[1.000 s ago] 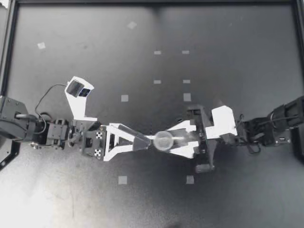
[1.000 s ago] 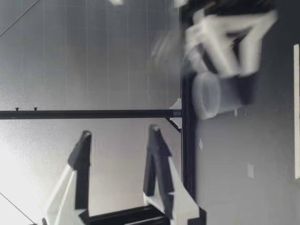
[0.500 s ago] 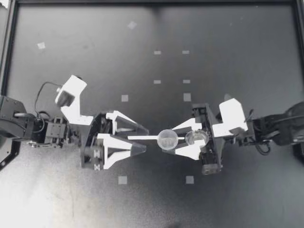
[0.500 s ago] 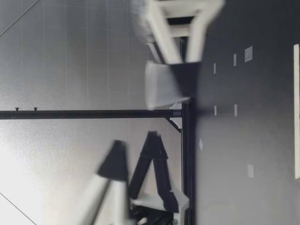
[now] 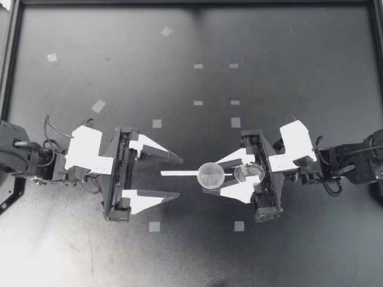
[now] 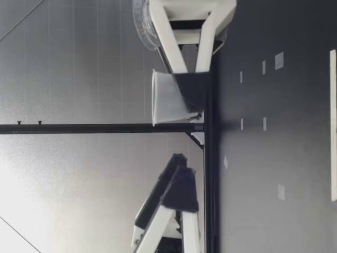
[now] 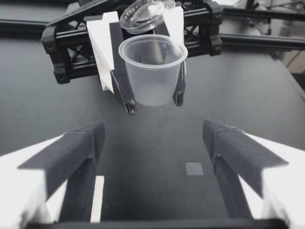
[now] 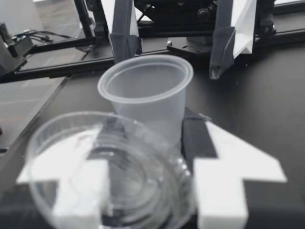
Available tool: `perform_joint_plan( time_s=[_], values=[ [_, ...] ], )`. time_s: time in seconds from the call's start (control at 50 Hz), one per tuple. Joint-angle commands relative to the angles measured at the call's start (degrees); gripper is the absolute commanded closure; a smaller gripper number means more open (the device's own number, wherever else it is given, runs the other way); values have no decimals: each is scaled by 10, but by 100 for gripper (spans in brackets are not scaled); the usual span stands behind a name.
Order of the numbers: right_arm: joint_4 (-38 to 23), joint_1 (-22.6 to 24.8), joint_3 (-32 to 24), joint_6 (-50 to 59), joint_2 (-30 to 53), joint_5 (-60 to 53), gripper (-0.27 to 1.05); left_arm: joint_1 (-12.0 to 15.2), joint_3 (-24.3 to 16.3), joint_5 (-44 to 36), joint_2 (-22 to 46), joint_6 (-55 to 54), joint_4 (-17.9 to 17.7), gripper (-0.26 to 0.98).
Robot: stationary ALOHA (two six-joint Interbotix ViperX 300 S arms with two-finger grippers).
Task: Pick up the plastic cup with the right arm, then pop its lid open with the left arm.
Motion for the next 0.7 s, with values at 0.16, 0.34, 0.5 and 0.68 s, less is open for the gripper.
perform_joint_plan(
  time_s=[0.16, 0.34, 0.5, 0.68],
  values=[
    [-1, 3, -7, -2, -11, 2, 50, 2, -9, -5, -16, 6, -1, -2],
    [-1, 3, -7, -3, -13, 8, 50, 2, -9, 0, -15, 0, 0, -2],
    [-1, 3, -6, -3, -14, 11, 50, 2, -9, 1, -15, 0, 0, -2],
    [-1, 3, -6, -3, -17, 14, 50, 2, -9, 1, -13, 1, -1, -2]
  ],
)
